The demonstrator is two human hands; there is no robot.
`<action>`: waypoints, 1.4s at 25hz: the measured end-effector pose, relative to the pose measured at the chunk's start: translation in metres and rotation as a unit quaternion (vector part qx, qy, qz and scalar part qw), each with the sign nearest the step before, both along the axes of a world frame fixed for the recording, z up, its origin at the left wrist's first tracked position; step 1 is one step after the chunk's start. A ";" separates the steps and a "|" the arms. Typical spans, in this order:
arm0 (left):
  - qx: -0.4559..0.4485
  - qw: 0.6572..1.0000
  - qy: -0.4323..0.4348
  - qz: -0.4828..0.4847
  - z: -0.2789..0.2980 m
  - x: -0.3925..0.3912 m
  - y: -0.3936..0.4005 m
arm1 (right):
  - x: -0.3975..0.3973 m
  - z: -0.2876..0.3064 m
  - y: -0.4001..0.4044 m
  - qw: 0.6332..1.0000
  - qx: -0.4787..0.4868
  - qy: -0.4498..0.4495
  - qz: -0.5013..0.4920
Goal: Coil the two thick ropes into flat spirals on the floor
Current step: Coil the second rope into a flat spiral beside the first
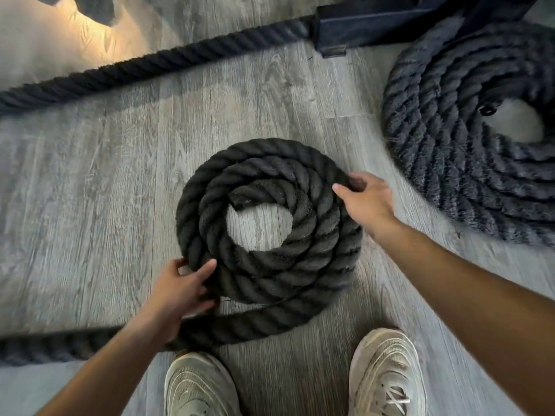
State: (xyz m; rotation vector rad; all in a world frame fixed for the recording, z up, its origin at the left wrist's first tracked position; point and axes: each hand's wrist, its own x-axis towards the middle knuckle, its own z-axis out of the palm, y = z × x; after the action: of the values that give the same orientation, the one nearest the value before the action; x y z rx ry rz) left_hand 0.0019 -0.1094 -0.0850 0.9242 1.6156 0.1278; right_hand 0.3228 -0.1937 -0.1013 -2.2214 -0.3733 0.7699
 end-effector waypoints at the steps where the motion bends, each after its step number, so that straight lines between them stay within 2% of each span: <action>1: -0.023 1.000 -0.001 -0.008 0.002 -0.001 -0.009 | 0.006 0.003 0.009 1.000 -0.006 -0.008 0.008; 3: -0.015 1.000 0.003 -0.006 0.007 0.000 -0.004 | 0.005 0.001 0.012 1.000 0.001 -0.015 -0.005; 6: 0.072 0.997 0.019 0.005 0.010 -0.002 0.047 | -0.030 -0.008 -0.025 0.999 0.005 0.002 -0.054; 9: 0.134 0.990 0.017 -0.045 0.013 0.010 0.100 | -0.088 -0.008 -0.080 0.996 -0.034 0.032 -0.071; 11: 0.138 0.986 0.005 -0.093 0.012 0.026 0.120 | -0.126 -0.006 -0.105 0.993 -0.061 0.071 -0.065; 14: 0.139 0.983 -0.005 -0.120 -0.001 0.042 0.124 | -0.156 -0.008 -0.116 0.994 -0.045 0.088 -0.049; 17: 0.159 0.982 0.007 -0.100 -0.012 0.036 0.119 | -0.133 -0.018 -0.105 0.993 -0.057 0.099 -0.040; 20: 0.140 0.988 0.036 -0.061 -0.010 0.015 0.100 | -0.085 -0.022 -0.080 0.996 -0.043 0.080 -0.025; 25: 0.032 0.998 0.025 -0.044 0.003 -0.004 0.014 | -0.006 -0.008 -0.017 1.000 -0.002 0.002 -0.021; 28: -0.018 0.998 0.007 -0.064 0.013 -0.006 0.016 | -0.002 -0.002 -0.009 0.998 0.027 0.009 -0.064; 32: 0.072 0.996 -0.011 -0.048 0.013 0.009 0.080 | -0.078 -0.003 -0.066 0.996 -0.015 0.037 -0.082; 35: 0.117 0.989 -0.013 -0.095 0.008 0.030 0.115 | -0.146 0.002 -0.106 0.993 -0.045 0.088 -0.057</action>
State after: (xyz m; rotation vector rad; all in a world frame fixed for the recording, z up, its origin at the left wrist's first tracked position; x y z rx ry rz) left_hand 0.0321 0.0060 -0.0773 1.2463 1.5001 0.2001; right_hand 0.1766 -0.2995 -0.0993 -2.2154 -0.1254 0.9289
